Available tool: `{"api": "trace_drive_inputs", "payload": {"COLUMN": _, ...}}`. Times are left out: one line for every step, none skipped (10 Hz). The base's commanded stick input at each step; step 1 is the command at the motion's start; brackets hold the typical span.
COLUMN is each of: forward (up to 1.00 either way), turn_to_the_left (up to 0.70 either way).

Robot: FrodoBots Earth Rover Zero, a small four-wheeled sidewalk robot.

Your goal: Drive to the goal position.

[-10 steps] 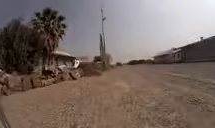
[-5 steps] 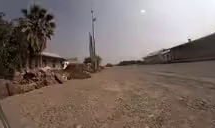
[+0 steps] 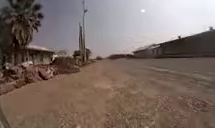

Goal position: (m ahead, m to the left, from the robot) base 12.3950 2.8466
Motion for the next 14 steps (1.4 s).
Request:
{"api": "trace_drive_inputs", "payload": {"forward": 1.00, "turn_to_the_left": 0.00}}
{"api": "trace_drive_inputs", "payload": {"forward": 1.00, "turn_to_the_left": 0.00}}
{"api": "trace_drive_inputs", "payload": {"forward": 1.00, "turn_to_the_left": 0.00}}
{"api": "trace_drive_inputs", "payload": {"forward": 1.00, "turn_to_the_left": 0.00}}
{"api": "trace_drive_inputs", "payload": {"forward": 1.00, "turn_to_the_left": 0.00}}
{"api": "trace_drive_inputs", "payload": {"forward": 1.00, "turn_to_the_left": 0.00}}
{"api": "trace_drive_inputs", "payload": {"forward": 1.00, "turn_to_the_left": 0.00}}
{"api": "trace_drive_inputs", "payload": {"forward": 1.00, "turn_to_the_left": 0.00}}
{"api": "trace_drive_inputs", "payload": {"forward": 1.00, "turn_to_the_left": 0.00}}
{"api": "trace_drive_inputs", "payload": {"forward": 1.00, "turn_to_the_left": 0.00}}
{"api": "trace_drive_inputs", "payload": {"forward": 1.00, "turn_to_the_left": 0.00}}
{"api": "trace_drive_inputs", "payload": {"forward": 1.00, "turn_to_the_left": 0.00}}
{"api": "trace_drive_inputs", "payload": {"forward": 1.00, "turn_to_the_left": 0.00}}
{"api": "trace_drive_inputs", "payload": {"forward": 1.00, "turn_to_the_left": 0.00}}
